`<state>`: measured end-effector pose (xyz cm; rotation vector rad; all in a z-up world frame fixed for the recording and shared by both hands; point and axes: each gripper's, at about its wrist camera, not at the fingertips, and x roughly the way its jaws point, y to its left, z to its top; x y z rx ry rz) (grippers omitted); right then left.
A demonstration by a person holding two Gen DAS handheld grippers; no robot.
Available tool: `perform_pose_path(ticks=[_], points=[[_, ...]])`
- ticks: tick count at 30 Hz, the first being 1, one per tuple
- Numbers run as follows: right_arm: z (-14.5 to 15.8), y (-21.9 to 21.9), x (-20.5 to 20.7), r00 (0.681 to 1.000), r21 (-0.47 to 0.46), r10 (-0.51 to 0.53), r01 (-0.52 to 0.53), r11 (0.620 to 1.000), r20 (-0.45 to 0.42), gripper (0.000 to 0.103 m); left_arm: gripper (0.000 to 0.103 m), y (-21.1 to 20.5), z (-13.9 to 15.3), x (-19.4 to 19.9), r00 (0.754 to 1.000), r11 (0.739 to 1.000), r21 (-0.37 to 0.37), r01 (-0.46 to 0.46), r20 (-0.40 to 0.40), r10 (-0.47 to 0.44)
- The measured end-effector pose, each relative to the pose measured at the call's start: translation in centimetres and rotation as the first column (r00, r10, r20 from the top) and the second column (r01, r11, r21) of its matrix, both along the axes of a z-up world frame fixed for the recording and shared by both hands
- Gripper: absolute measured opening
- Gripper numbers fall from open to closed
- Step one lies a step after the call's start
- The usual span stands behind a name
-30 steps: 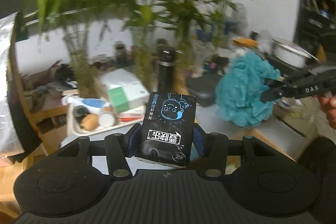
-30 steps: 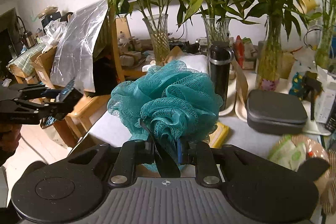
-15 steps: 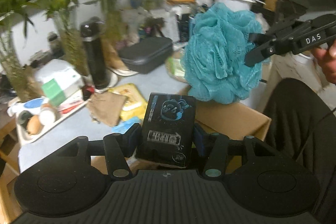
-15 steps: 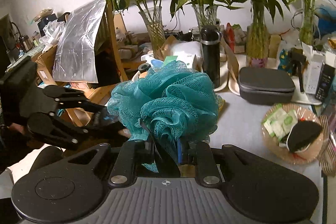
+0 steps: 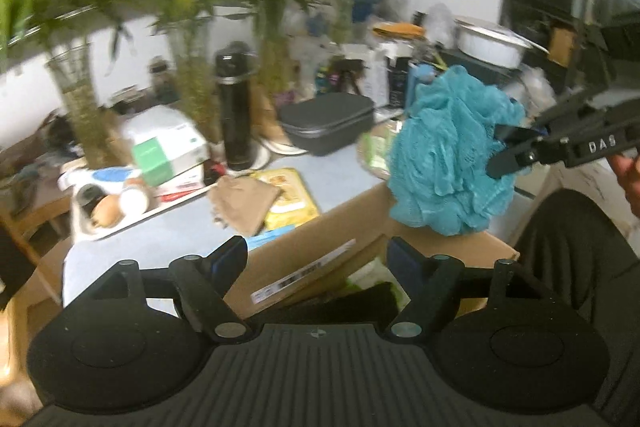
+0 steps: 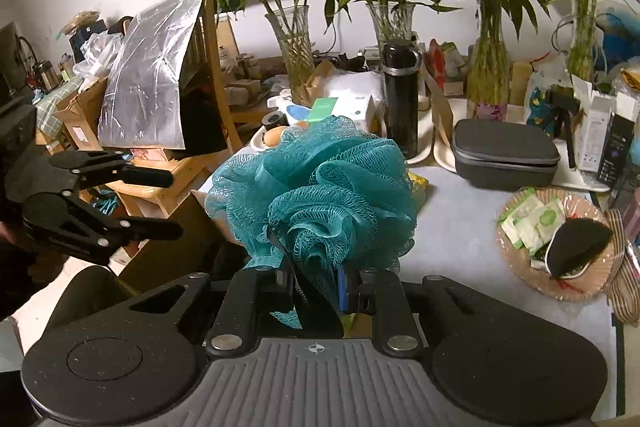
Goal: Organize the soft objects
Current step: 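Carry the black pack and teal puff over the box and open both tools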
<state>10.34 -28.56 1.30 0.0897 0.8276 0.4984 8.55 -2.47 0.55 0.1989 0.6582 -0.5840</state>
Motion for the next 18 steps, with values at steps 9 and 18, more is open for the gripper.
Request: perform_pose_path(ticks=[9, 18], points=[[-0.2, 3.5, 0.4, 0.996, -0.115, 0.056, -0.047, 0.992, 0.075, 0.043, 0.077, 2.0, 0.7, -2.5, 0.998, 0.997, -0.036, -0.062, 0.016, 0.063], [-3.7, 4.9, -0.4, 0.999, -0.232, 0.031, -0.025, 0.972, 0.024, 0.100, 0.077, 3.3, -0.1, -4.5, 0.991, 0.990, -0.032, -0.136, -0.001, 0.136]])
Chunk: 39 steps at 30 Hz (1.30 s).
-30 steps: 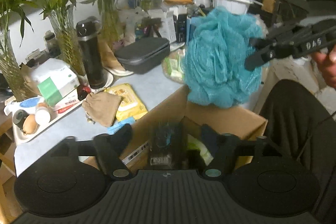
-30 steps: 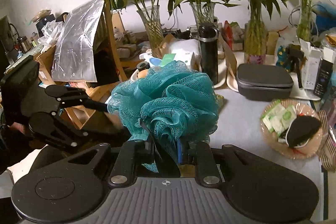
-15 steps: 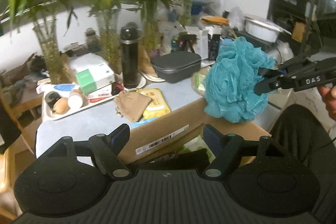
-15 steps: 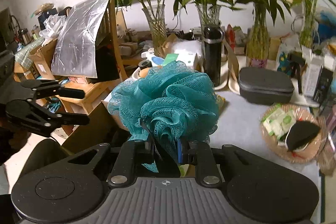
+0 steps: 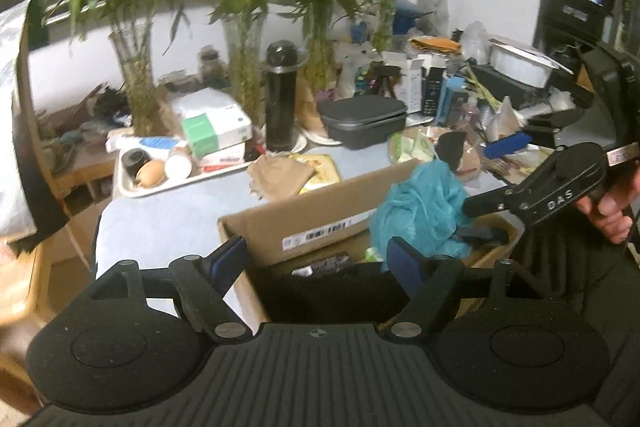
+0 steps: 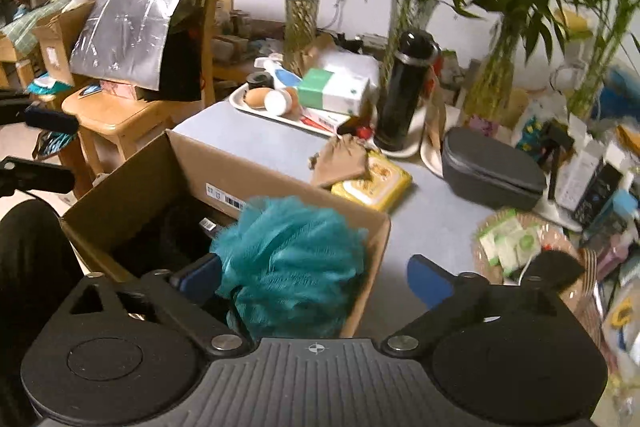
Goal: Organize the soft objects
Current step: 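Carry the black pack and teal puff over the box and open both tools, then withdraw both tools and move the left tool toward the brown drawstring pouch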
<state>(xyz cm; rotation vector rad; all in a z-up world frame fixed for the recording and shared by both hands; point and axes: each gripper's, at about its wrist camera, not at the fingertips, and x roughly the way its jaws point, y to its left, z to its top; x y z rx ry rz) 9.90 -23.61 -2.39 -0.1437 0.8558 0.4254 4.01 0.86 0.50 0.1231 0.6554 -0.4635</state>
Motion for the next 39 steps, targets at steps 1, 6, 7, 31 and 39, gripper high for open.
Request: perform_pose_path(ticks=[1, 6, 7, 31, 39], points=[[0.0, -0.2, -0.1, 1.000, 0.009, -0.007, 0.007, 1.000, -0.011, 0.101, 0.077, 0.2, -0.1, -0.1, 1.000, 1.000, -0.006, -0.009, -0.007, 0.009], [0.1, -1.1, -0.7, 0.998, 0.044, -0.037, 0.040, 0.998, -0.051, 0.103, 0.077, 1.3, -0.8, -0.3, 0.997, 0.998, -0.035, -0.058, -0.046, 0.057], [0.1, -1.2, -0.8, 0.998, 0.047, -0.044, 0.047, 0.998, -0.054, 0.103, 0.077, 1.5, -0.9, -0.2, 0.997, 0.997, -0.047, -0.065, -0.053, 0.062], [1.0, -3.2, 0.1, 0.987, 0.085, -0.153, 0.156, 0.984, -0.046, 0.103, 0.077, 1.8, -1.4, 0.1, 0.993, 0.992, -0.075, -0.106, -0.052, 0.102], [1.1, -3.3, 1.0, 0.983, 0.096, -0.184, 0.184, 0.978, -0.006, 0.103, 0.077, 1.7, -1.2, 0.5, 0.994, 0.991, -0.079, -0.108, -0.040, 0.105]])
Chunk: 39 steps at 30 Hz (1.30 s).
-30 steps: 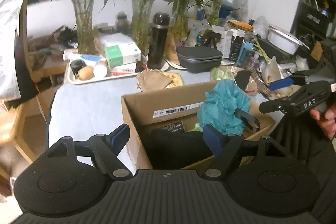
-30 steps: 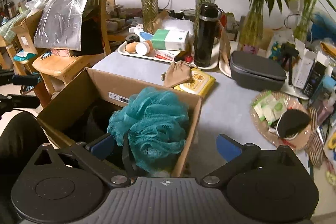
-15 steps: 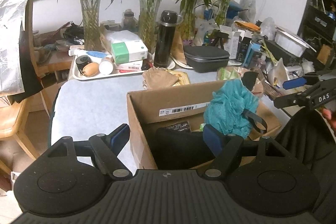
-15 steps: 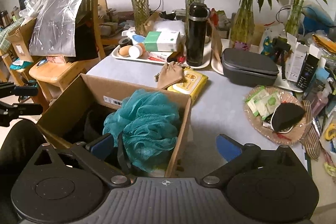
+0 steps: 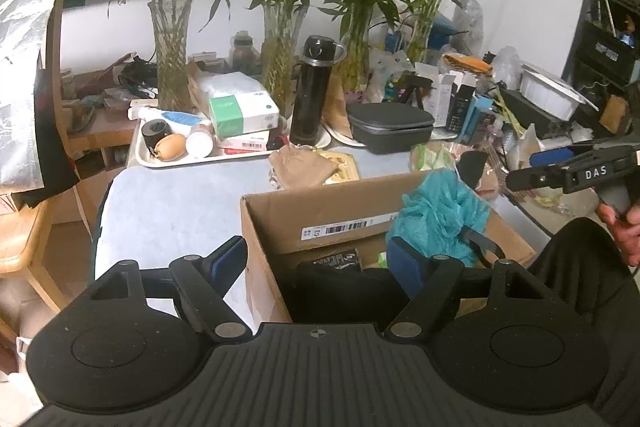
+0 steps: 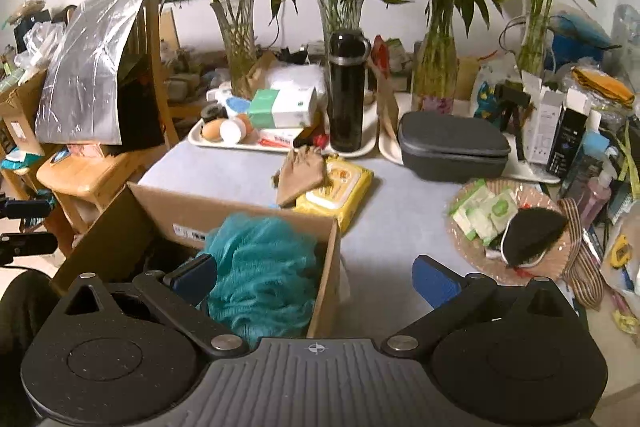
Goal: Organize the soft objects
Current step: 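Withdraw both tools and move the left tool toward the brown drawstring pouch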
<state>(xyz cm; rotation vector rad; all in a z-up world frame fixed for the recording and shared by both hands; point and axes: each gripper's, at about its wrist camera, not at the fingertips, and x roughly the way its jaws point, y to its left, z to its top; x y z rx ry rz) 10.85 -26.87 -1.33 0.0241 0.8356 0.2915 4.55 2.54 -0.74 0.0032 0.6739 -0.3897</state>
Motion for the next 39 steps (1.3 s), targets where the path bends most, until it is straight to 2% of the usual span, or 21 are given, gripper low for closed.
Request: perform_pose_path(ticks=[20, 30, 39], points=[[-0.6, -0.1, 5.2, 0.998, -0.038, -0.033, 0.031, 0.999, -0.061, 0.103, 0.077, -0.4, -0.5, 2.5, 1.000, 1.000, -0.027, -0.001, 0.005, 0.001], [-1.2, -0.3, 8.1, 1.000, -0.082, -0.022, 0.021, 0.996, -0.021, 0.103, 0.077, 0.2, -0.2, 4.0, 0.999, 0.999, -0.028, -0.024, 0.024, 0.025], [-2.9, -1.6, 10.2, 0.997, -0.008, -0.036, 0.036, 0.999, -0.061, 0.103, 0.077, 1.1, -1.1, 5.2, 0.999, 0.999, -0.038, -0.037, 0.014, 0.037]])
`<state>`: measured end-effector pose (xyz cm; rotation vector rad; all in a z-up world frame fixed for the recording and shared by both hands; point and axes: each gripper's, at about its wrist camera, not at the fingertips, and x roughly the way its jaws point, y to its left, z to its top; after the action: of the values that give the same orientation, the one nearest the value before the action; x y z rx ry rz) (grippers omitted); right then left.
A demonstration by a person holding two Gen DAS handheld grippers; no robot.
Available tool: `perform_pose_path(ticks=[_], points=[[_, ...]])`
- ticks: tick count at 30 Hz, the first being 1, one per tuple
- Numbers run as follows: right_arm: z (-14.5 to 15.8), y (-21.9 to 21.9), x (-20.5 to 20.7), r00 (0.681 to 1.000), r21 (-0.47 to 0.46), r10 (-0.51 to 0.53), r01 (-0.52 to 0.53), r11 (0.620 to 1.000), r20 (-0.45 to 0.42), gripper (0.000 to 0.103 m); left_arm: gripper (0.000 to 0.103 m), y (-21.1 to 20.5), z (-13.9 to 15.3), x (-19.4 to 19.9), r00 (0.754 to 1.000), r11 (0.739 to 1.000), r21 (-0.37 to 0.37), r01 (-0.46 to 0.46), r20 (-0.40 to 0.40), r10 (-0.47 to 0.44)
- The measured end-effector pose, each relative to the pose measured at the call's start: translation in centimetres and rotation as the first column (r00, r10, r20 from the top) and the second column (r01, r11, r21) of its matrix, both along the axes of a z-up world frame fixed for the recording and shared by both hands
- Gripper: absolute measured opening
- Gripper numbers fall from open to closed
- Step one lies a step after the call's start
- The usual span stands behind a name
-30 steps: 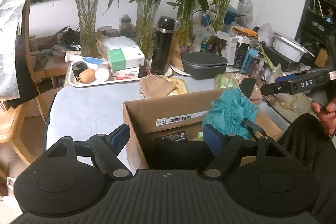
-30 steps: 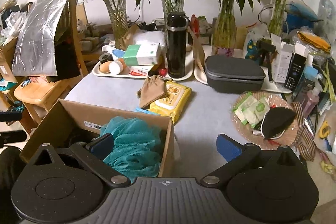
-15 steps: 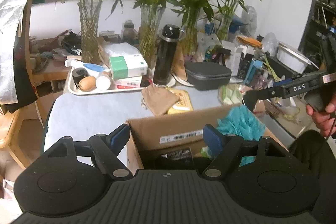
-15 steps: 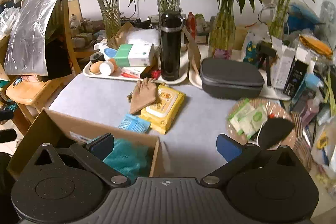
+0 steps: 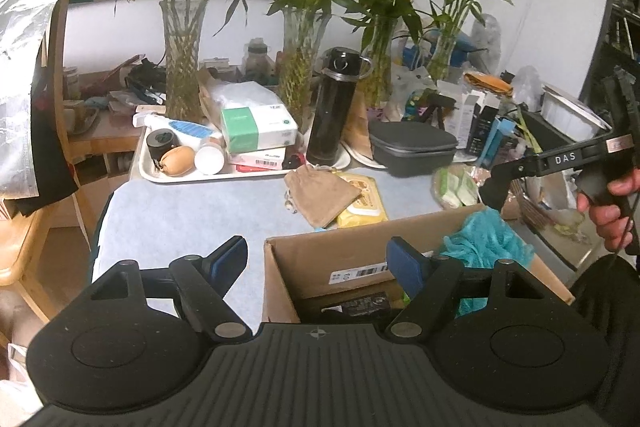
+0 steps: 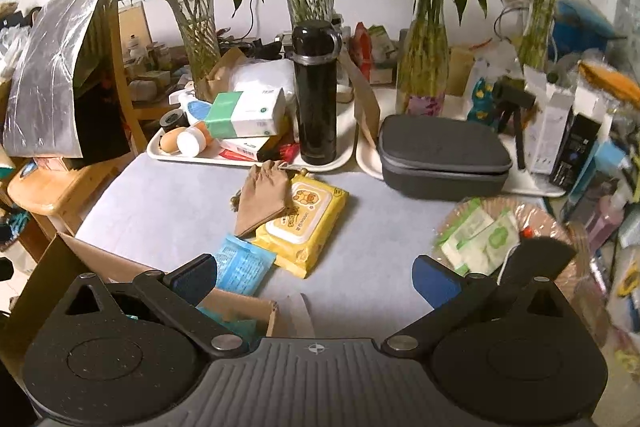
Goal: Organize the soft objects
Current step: 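Withdraw both tools and move the left tool toward the brown drawstring pouch, then grasp the brown drawstring pouch with the left tool and lift it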
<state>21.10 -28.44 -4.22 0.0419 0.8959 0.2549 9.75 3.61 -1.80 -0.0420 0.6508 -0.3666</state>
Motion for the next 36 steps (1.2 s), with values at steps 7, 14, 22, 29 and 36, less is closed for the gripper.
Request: perform_pose_path(ticks=[7, 14, 22, 29, 36], points=[[-2.2, -0.8, 1.6, 0.999, 0.081, -0.029, 0.031, 0.996, -0.025, 0.103, 0.076, 0.1, -0.6, 1.4, 1.000, 1.000, -0.007, 0.016, 0.004, -0.016], [-4.2, -1.3, 3.3, 0.999, 0.108, -0.054, 0.053, 0.993, 0.004, 0.103, 0.076, 0.5, -0.8, 3.3, 0.998, 0.998, -0.038, 0.052, 0.044, -0.051], [-6.3, -1.6, 5.3, 0.996, 0.110, -0.092, 0.092, 0.990, -0.001, 0.103, 0.076, 1.4, -1.7, 6.3, 0.994, 0.994, -0.064, 0.091, 0.059, -0.087], [-7.3, -1.5, 6.9, 0.996, 0.136, -0.093, 0.092, 0.986, 0.000, 0.103, 0.076, 2.2, -2.7, 9.7, 0.986, 0.985, -0.071, 0.157, 0.071, -0.152], [-8.0, -1.2, 7.8, 0.998, 0.119, -0.067, 0.067, 0.991, -0.001, 0.103, 0.076, 3.0, -4.7, 13.5, 0.974, 0.973, -0.065, 0.223, 0.060, -0.220]])
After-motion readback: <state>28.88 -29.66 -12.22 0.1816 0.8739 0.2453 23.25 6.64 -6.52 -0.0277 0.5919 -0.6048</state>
